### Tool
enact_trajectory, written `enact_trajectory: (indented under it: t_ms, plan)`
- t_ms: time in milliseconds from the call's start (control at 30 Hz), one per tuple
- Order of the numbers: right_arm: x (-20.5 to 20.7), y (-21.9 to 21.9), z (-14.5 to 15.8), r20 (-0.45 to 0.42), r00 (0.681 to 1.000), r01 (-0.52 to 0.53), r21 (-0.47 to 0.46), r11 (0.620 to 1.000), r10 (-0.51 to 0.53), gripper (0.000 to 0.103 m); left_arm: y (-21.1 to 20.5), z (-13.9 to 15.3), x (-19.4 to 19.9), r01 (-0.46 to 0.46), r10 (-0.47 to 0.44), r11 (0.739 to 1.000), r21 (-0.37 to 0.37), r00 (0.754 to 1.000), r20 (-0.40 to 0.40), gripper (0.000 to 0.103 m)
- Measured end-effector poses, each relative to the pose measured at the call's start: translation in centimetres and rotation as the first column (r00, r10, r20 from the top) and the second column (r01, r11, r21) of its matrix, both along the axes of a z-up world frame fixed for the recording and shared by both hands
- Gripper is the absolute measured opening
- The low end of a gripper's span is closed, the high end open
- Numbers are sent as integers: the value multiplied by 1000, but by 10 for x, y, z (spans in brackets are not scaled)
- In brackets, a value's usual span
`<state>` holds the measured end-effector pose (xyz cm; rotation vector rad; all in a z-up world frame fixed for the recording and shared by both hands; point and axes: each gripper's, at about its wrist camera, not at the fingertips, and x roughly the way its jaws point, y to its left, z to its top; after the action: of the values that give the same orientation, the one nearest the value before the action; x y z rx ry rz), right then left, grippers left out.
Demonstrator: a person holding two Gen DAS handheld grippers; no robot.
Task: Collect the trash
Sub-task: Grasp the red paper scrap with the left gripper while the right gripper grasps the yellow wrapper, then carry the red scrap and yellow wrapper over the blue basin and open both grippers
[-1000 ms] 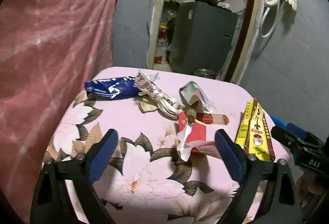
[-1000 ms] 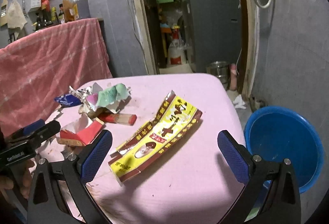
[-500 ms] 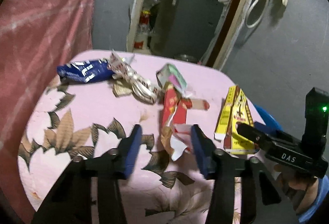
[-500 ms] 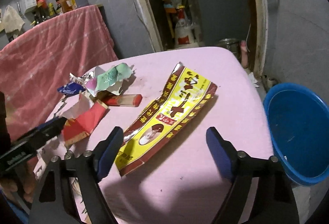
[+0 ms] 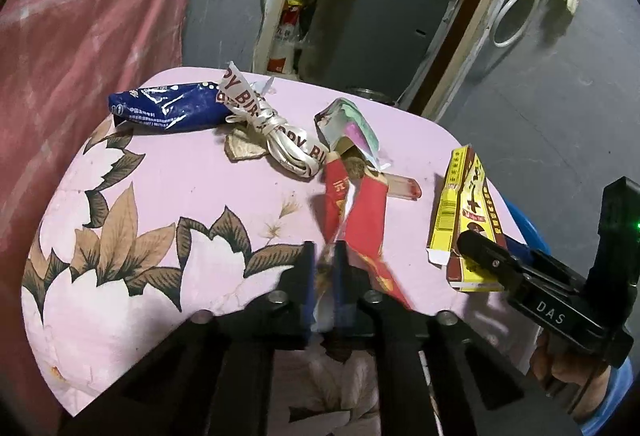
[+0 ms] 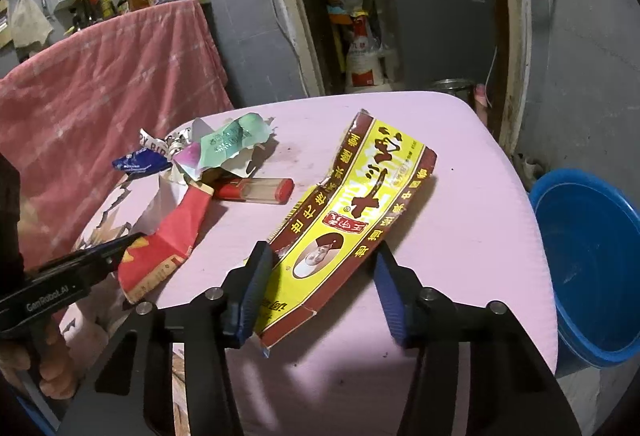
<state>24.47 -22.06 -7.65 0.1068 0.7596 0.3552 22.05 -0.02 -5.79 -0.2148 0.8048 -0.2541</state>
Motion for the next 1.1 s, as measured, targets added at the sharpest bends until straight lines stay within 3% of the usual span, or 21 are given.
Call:
enact_trajectory:
  t_ms: [300, 400, 767, 1100]
  plan:
    - [-5, -10, 4, 31, 1000, 4, 58, 998, -6, 16, -14, 4, -11, 22, -23, 999, 38, 999, 39, 0]
    - [-11, -12, 10, 69, 998, -11, 88, 996, 5, 11, -18, 8, -15, 26, -28, 999, 37, 998, 61, 0]
    - [-34, -12, 32, 223, 975, -29, 70, 997, 13, 6, -39, 21, -40, 19, -31, 997, 72, 985, 170, 0]
    - [-60, -18, 54, 397, 918, 33, -27, 999, -20, 6, -56, 39, -40, -27, 14, 999, 45, 962, 274, 0]
